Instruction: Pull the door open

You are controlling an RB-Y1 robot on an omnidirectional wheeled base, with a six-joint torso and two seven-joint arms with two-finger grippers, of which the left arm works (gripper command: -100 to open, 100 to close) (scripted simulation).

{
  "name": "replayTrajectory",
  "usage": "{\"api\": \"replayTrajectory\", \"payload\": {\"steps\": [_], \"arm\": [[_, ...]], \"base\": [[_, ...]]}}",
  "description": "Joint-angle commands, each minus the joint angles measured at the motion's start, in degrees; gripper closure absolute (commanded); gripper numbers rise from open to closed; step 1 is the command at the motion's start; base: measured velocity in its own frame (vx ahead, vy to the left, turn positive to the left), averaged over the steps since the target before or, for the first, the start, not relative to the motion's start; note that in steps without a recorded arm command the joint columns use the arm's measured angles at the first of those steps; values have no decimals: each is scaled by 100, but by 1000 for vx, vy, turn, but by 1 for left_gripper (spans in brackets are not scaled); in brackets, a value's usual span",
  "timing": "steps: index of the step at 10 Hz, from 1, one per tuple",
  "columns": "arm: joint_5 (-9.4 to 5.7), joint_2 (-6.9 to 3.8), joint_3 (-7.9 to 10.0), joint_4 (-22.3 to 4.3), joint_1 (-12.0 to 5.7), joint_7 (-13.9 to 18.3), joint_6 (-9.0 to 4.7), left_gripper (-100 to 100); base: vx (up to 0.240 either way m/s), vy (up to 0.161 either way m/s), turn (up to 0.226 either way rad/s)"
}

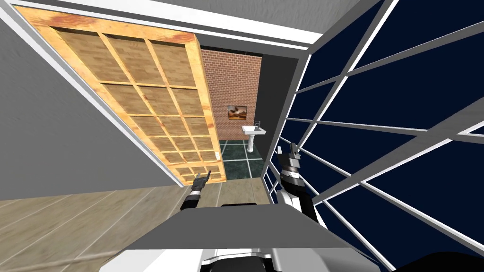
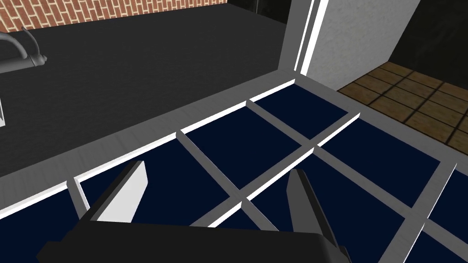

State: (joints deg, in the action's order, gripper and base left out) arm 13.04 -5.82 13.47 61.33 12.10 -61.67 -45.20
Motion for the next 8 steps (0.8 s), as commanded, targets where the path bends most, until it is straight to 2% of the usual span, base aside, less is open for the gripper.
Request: {"api": "replayTrajectory", "payload": {"steps": [1,8], "arm": [[41,0,30,-194,-44,-221,-64,-100],[172,35,128,-840,-197,-916,-270,-100]], "base": [[140,29,-82],[105,27,-62]]}}
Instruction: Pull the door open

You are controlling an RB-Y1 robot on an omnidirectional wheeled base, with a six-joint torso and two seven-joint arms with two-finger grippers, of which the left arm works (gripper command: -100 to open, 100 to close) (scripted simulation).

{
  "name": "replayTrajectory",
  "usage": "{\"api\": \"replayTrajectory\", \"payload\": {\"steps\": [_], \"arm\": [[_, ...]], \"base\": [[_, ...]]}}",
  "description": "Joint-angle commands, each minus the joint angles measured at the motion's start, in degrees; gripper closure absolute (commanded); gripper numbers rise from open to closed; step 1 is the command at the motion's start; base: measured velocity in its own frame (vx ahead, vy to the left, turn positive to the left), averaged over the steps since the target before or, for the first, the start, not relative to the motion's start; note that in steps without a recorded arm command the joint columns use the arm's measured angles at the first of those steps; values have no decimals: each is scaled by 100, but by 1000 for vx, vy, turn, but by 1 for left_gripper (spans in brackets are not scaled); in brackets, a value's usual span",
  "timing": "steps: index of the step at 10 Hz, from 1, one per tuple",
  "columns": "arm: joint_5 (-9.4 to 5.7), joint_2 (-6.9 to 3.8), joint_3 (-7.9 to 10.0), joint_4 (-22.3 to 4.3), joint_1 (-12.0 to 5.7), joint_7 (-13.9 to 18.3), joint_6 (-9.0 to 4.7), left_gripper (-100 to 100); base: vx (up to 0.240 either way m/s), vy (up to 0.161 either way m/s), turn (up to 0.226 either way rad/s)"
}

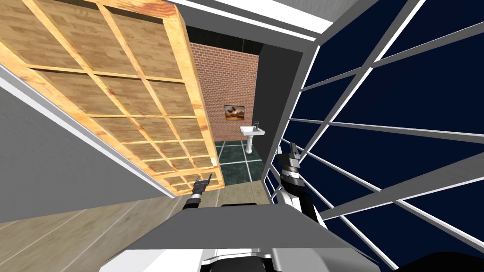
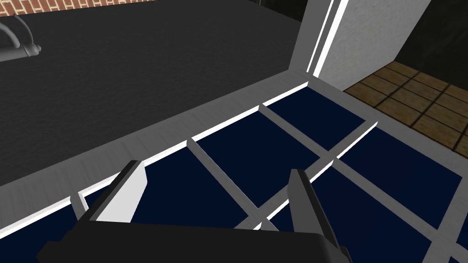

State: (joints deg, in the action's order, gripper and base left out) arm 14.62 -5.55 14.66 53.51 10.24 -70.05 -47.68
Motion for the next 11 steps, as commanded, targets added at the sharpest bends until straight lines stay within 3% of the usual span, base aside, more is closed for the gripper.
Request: {"api": "replayTrajectory", "payload": {"steps": [1,2,9,11], "arm": [[31,13,22,-145,-31,-172,-49,-100],[19,3,14,-90,-26,-95,-23,-100],[-188,-299,332,-443,25,37,-281,-100],[-197,-306,348,-512,4,22,-328,-100]], "base": [[111,44,-62],[48,21,-12],[188,-8,-100],[134,16,-49]]}}
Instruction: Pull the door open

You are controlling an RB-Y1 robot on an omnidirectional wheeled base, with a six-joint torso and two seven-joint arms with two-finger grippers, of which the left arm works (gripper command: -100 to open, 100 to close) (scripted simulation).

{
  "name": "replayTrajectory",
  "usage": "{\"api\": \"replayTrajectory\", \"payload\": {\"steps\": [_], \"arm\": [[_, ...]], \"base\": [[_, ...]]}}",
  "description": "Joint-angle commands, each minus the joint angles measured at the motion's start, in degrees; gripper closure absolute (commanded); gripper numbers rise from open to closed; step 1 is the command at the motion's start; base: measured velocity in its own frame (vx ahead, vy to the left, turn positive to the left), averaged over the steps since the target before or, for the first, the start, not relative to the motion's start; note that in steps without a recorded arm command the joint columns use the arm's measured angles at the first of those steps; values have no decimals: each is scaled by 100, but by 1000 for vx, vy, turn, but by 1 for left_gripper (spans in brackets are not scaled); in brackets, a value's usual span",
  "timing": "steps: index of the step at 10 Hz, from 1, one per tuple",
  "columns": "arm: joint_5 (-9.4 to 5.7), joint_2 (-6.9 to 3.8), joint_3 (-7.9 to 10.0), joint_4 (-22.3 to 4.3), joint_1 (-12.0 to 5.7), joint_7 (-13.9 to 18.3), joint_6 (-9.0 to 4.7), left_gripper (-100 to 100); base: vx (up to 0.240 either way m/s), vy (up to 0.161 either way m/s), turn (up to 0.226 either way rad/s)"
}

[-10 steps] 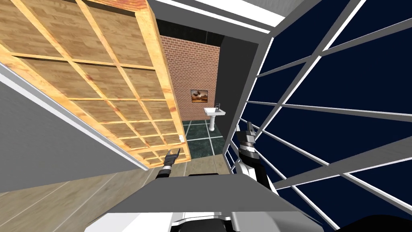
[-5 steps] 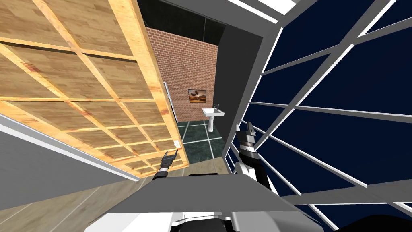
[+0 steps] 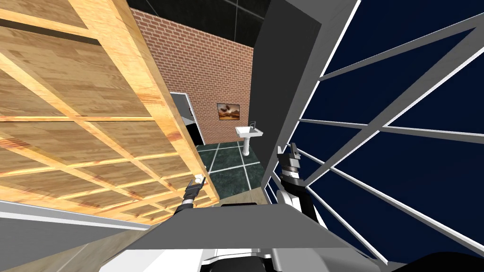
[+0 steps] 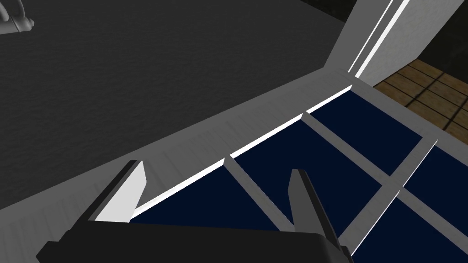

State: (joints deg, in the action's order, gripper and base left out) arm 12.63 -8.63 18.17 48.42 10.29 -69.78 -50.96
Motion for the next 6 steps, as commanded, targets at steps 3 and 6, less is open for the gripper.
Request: {"api": "replayTrajectory", "payload": {"steps": [3,6], "arm": [[2,3,-3,-3,0,-5,0,100],[2,3,-3,-3,0,-5,0,100]], "base": [[-21,1,2],[-7,-1,1]]}}
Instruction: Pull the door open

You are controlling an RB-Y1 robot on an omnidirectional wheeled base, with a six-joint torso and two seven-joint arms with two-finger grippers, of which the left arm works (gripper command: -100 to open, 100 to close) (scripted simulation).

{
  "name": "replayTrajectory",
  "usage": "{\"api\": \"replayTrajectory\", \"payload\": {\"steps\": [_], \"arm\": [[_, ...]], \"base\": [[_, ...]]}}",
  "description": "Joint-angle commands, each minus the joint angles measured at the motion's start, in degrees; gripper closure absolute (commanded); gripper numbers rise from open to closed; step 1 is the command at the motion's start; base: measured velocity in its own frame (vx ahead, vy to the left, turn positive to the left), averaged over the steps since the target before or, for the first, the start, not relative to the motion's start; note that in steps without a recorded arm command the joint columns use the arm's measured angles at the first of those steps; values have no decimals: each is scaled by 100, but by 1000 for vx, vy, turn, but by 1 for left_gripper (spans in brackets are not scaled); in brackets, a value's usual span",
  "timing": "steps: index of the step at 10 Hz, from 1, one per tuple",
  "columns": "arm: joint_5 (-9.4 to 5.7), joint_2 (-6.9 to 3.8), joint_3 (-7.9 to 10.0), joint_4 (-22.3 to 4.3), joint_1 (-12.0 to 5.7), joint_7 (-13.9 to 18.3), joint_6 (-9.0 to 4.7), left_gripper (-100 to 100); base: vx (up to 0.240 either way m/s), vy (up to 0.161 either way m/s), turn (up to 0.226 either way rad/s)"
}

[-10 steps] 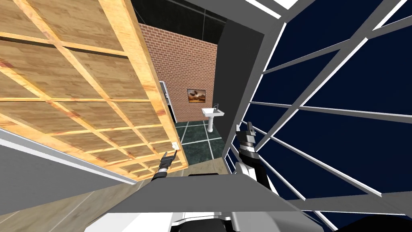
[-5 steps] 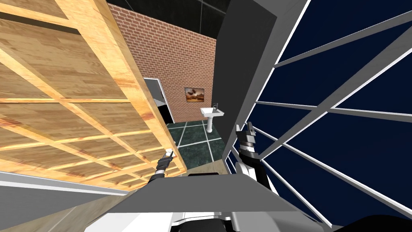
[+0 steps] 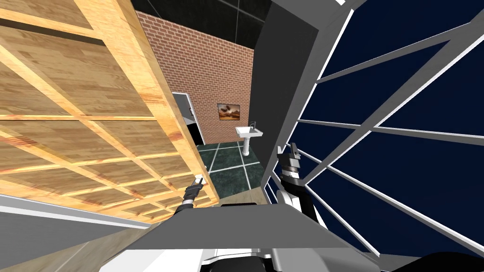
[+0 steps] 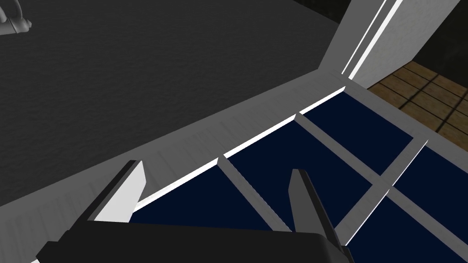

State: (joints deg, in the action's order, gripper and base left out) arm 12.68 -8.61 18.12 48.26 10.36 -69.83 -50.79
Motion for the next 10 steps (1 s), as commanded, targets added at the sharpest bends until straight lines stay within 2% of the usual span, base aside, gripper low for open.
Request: {"api": "replayTrajectory", "payload": {"steps": [1,4,10], "arm": [[-40,-6,-24,-8,-11,183,1,100],[-103,-15,-62,-22,-29,463,2,100],[-344,-49,-208,-73,-96,1396,8,100]], "base": [[-14,4,-17],[-18,8,-19],[-35,7,-26]]}}
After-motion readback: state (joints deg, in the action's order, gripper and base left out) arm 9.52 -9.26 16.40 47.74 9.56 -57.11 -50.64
